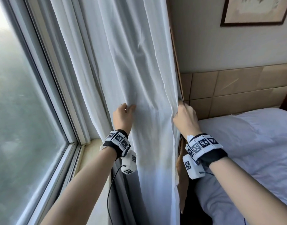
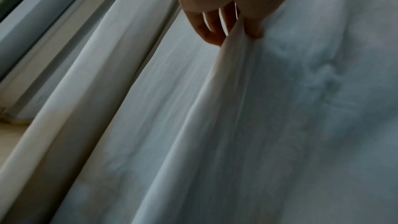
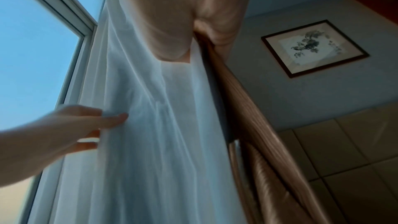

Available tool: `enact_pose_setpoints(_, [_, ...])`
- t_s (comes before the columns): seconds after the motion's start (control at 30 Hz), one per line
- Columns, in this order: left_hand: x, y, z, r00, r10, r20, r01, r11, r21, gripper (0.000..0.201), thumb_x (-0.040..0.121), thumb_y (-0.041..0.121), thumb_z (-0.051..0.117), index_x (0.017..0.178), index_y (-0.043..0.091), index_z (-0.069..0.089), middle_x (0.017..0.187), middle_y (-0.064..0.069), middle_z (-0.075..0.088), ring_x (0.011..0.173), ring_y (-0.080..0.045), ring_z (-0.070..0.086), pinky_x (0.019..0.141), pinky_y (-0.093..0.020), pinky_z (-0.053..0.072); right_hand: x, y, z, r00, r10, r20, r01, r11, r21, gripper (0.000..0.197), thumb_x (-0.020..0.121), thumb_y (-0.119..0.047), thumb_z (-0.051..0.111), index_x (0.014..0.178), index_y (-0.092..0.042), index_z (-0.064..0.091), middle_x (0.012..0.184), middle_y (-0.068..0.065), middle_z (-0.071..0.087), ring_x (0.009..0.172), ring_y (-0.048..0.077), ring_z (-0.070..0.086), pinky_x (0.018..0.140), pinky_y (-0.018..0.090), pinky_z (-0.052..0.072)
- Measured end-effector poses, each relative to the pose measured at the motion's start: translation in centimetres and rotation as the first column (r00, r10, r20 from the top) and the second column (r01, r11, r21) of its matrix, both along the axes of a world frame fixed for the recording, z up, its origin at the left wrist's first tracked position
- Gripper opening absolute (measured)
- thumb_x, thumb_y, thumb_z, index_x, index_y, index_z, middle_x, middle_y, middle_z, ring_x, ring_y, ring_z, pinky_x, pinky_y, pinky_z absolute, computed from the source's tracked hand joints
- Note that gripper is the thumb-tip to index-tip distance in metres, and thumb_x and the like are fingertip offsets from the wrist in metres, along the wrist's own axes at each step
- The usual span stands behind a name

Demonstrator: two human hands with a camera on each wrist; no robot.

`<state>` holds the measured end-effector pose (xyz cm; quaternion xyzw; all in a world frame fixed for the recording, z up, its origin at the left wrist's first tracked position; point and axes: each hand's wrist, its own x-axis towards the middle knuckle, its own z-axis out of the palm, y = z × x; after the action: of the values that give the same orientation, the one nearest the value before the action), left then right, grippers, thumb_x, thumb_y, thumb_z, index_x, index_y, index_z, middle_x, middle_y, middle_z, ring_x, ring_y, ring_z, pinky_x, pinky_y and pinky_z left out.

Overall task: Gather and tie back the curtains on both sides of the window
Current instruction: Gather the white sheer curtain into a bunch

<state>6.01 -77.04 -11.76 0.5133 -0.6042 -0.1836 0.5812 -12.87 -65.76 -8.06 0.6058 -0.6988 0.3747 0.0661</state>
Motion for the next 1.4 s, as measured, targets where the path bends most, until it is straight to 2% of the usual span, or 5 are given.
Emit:
enact_pose_setpoints(0.33, [0.8, 5.2, 0.0, 0.978, 0.078, 0.193, -0.051, 0.989, -0.142, 0.031, 0.095, 0.019, 0.053, 0.071, 0.011, 0.036, 0.060, 0.003, 0.036, 0.061, -0.026, 0.040, 0.059, -0.032, 0.028, 0.5, 0.1, -1.2, 0.973, 0.230, 0.017, -0.226, 0.964, -0.142, 0.112, 0.077, 0.019, 0.033, 0.137, -0.067, -0.006, 0.149, 0.018, 0.035, 0.087, 0.041, 0.061, 0.068, 0.026, 0.042])
enact_pose_setpoints(0.7, [-5.5, 6.8, 1.4, 0.779, -0.492, 0.388, 0.547, 0.836, -0.038, 0.012, 0.086, 0.014, 0.051, 0.086, 0.004, 0.058, 0.067, 0.002, 0.055, 0.061, -0.008, 0.054, 0.055, -0.020, 0.042, 5.0, -0.4, -0.1, 0.758, 0.310, 0.573, -0.320, 0.943, -0.088, 0.074, 0.078, -0.067, 0.053, 0.139, -0.026, 0.043, 0.122, -0.008, 0.060, 0.112, 0.012, 0.056, 0.101, 0.035, 0.044])
enact_pose_setpoints(0.83, [-3.4, 5.7, 0.2, 0.669, -0.691, 0.273, 0.686, 0.716, 0.128, 0.010, 0.090, 0.010, 0.061, 0.097, 0.008, 0.067, 0.101, -0.009, 0.066, 0.089, -0.019, 0.064, 0.083, -0.034, 0.054, 3.5, -2.0, 0.0, 0.881, 0.183, 0.436, -0.170, 0.983, -0.069, 0.029, 0.087, -0.027, 0.056, 0.109, -0.009, 0.064, 0.098, 0.014, 0.069, 0.098, 0.033, 0.062, 0.083, 0.032, 0.049])
enact_pose_setpoints(1.07, [3.9, -0.9, -0.8, 0.958, -0.216, -0.187, 0.259, 0.935, 0.243, 0.043, 0.087, 0.024, 0.070, 0.126, 0.014, 0.055, 0.112, -0.007, 0.061, 0.105, -0.024, 0.060, 0.082, -0.025, 0.049, 2.9, -2.4, -0.8, 0.993, 0.097, -0.062, -0.100, 0.994, -0.036, 0.018, 0.082, -0.002, 0.049, 0.093, 0.005, 0.061, 0.077, 0.030, 0.062, 0.075, 0.047, 0.061, 0.063, 0.044, 0.052])
enact_pose_setpoints(1.4, [-0.5, -1.0, 1.8, 0.744, -0.655, -0.131, 0.645, 0.653, 0.397, 0.037, 0.097, 0.027, 0.054, 0.134, 0.028, 0.049, 0.123, 0.004, 0.063, 0.102, -0.007, 0.062, 0.090, -0.032, 0.046, 4.1, -1.4, -0.3, 0.874, 0.391, 0.288, -0.386, 0.919, -0.076, 0.019, 0.090, -0.009, 0.054, 0.102, -0.004, 0.069, 0.092, 0.008, 0.070, 0.090, 0.024, 0.064, 0.073, 0.021, 0.041])
